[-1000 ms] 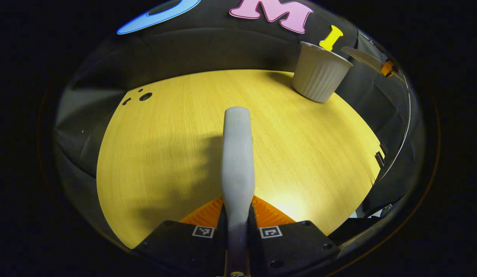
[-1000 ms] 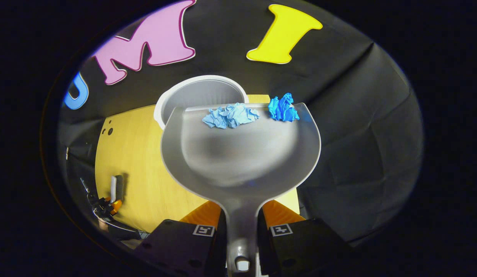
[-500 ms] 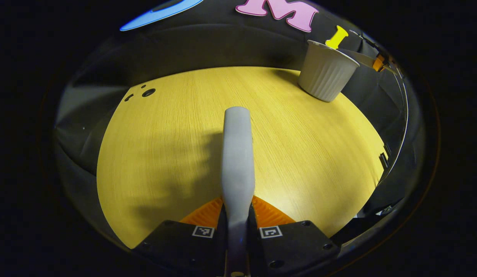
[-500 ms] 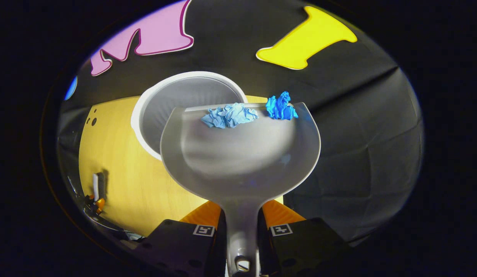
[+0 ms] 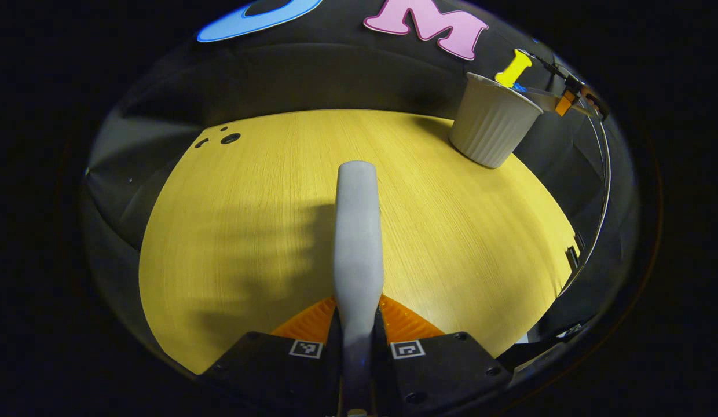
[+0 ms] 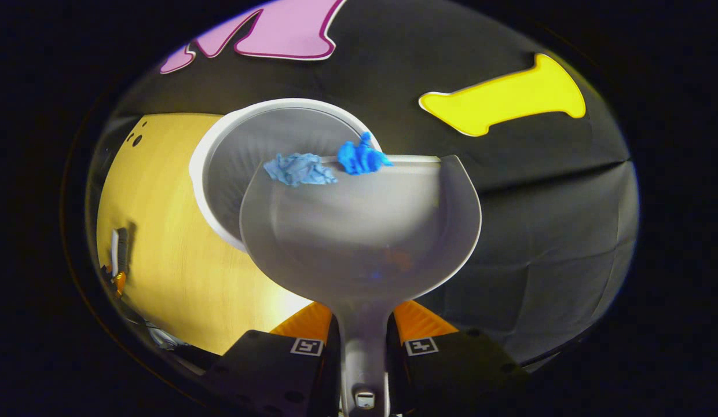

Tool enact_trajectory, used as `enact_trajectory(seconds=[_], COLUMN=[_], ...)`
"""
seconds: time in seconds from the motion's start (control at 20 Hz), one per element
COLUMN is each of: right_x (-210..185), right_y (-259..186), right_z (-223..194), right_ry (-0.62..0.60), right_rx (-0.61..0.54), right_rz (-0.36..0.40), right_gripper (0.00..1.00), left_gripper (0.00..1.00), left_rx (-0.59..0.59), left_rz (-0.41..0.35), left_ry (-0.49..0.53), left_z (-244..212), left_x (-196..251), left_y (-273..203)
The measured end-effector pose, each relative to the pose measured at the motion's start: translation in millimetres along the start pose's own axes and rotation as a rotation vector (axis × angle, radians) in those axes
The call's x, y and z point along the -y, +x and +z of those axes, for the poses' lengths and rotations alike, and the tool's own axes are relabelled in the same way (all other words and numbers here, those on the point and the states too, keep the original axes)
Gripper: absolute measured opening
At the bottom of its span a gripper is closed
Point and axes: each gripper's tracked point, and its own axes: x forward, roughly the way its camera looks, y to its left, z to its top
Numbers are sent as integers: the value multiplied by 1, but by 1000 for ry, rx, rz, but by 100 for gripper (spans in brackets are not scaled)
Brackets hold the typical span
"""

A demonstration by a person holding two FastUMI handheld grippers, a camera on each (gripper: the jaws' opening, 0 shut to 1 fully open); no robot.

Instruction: Pick up the small broom and dustpan from the desktop, sweep the trash into the dustpan with the broom, and then empty the trash into the garbage bin.

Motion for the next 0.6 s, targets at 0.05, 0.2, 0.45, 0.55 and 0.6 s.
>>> enact_trajectory(seconds=[0.05, 0.2, 0.45, 0.55, 0.6], right_x=[-1, -2, 15, 22, 25], right_y=[1, 0, -5, -3, -5], right_z=[2, 9, 21, 27, 27], right_ry=[-14, -71, -232, -280, -307], right_rx=[0, 1, -7, -17, -22], right_rz=[-8, -44, -106, -124, -148], right_gripper=[36, 36, 36, 36, 36], left_gripper=[28, 28, 28, 28, 31], left_rx=[2, 4, -6, -8, -9], left_rz=[9, 24, 43, 50, 51], left_ry=[1, -23, -57, -64, -71], left_z=[-4, -16, -38, -45, -47], left_x=[-1, -1, 2, 1, 2], left_y=[-3, -15, -25, -27, -28])
